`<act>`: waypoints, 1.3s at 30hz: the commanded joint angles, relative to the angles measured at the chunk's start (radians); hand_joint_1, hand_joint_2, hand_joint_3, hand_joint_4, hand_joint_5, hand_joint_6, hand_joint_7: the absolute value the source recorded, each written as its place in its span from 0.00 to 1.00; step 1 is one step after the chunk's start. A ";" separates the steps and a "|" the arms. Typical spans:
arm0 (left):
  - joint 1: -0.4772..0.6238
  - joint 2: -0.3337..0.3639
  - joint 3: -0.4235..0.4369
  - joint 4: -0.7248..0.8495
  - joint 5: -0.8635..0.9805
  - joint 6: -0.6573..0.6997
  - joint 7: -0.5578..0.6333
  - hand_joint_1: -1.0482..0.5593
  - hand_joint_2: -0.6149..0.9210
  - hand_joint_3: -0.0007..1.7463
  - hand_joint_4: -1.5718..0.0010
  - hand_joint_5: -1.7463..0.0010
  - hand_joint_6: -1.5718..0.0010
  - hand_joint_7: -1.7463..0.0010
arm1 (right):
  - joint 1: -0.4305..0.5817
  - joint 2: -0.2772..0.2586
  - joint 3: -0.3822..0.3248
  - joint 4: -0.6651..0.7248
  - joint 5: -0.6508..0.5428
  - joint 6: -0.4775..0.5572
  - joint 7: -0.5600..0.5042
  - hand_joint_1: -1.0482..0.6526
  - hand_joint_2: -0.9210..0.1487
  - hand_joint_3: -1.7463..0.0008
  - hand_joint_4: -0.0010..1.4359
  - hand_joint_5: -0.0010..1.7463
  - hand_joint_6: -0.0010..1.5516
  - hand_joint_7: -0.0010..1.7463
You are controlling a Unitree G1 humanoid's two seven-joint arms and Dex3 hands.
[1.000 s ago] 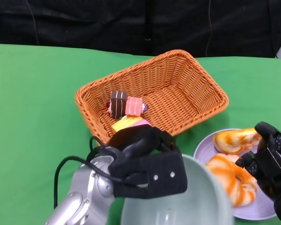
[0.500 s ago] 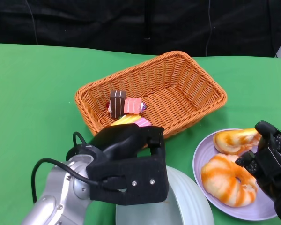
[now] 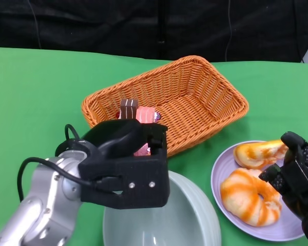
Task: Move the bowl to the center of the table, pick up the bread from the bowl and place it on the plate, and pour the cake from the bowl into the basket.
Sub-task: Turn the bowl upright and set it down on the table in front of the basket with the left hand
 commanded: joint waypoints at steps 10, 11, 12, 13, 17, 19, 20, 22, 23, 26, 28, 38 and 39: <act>0.068 0.191 0.094 -0.150 0.048 0.094 -0.146 0.64 0.99 0.10 0.56 0.00 0.64 0.06 | -0.003 -0.029 -0.021 -0.014 0.021 0.018 -0.029 0.56 0.11 0.48 0.58 1.00 0.42 0.94; 0.070 0.197 0.094 -0.149 0.054 0.100 -0.150 0.64 0.99 0.10 0.56 0.00 0.64 0.06 | -0.003 -0.030 -0.021 -0.014 0.024 0.018 -0.028 0.56 0.11 0.48 0.58 1.00 0.41 0.94; 0.071 0.200 0.093 -0.150 0.059 0.105 -0.153 0.64 1.00 0.09 0.57 0.00 0.64 0.07 | -0.003 -0.031 -0.021 -0.013 0.026 0.018 -0.028 0.56 0.10 0.48 0.58 1.00 0.41 0.94; 0.077 0.209 0.095 -0.148 0.068 0.106 -0.149 0.63 1.00 0.09 0.57 0.00 0.64 0.07 | -0.003 -0.032 -0.024 -0.012 0.032 0.020 -0.029 0.56 0.10 0.48 0.58 1.00 0.41 0.94; 0.100 0.221 0.111 -0.133 0.071 0.085 -0.123 0.64 1.00 0.11 0.59 0.00 0.63 0.10 | -0.004 -0.033 -0.029 -0.014 0.039 0.025 -0.038 0.56 0.10 0.49 0.57 1.00 0.41 0.94; 0.112 0.219 0.123 -0.119 0.066 0.068 -0.105 0.64 1.00 0.11 0.59 0.00 0.62 0.12 | -0.005 -0.033 -0.029 -0.016 0.039 0.025 -0.043 0.56 0.10 0.49 0.57 1.00 0.40 0.94; 0.117 0.218 0.128 -0.111 0.064 0.060 -0.096 0.64 1.00 0.10 0.58 0.00 0.62 0.11 | -0.005 -0.033 -0.029 -0.016 0.039 0.024 -0.044 0.56 0.10 0.50 0.57 1.00 0.40 0.94; 0.130 0.210 0.136 -0.093 0.063 0.036 -0.061 0.64 0.99 0.09 0.58 0.00 0.62 0.10 | -0.004 -0.035 -0.031 -0.014 0.042 0.022 -0.039 0.56 0.10 0.49 0.57 1.00 0.40 0.94; 0.135 0.204 0.139 -0.084 0.062 0.026 -0.043 0.65 0.99 0.09 0.57 0.00 0.63 0.08 | -0.003 -0.037 -0.031 -0.013 0.044 0.021 -0.034 0.56 0.10 0.49 0.57 1.00 0.40 0.94; 0.148 0.185 0.145 -0.047 0.059 -0.020 0.029 0.65 1.00 0.09 0.55 0.00 0.63 0.03 | -0.001 -0.040 -0.031 -0.013 0.048 0.020 -0.028 0.56 0.09 0.49 0.57 1.00 0.40 0.94; 0.150 0.168 0.145 -0.018 0.059 -0.048 0.073 0.65 1.00 0.11 0.53 0.00 0.63 0.01 | 0.000 -0.040 -0.032 -0.013 0.051 0.020 -0.029 0.56 0.08 0.49 0.57 1.00 0.39 0.94; 0.119 0.088 0.110 0.163 0.112 -0.196 0.296 0.66 0.99 0.13 0.51 0.00 0.63 0.00 | 0.003 -0.042 -0.029 -0.012 0.050 0.015 -0.024 0.56 0.08 0.51 0.57 1.00 0.38 0.96; 0.111 0.082 0.105 0.181 0.118 -0.207 0.311 0.65 0.99 0.13 0.52 0.00 0.63 0.00 | 0.002 -0.041 -0.028 -0.012 0.050 0.016 -0.025 0.56 0.08 0.51 0.57 1.00 0.38 0.96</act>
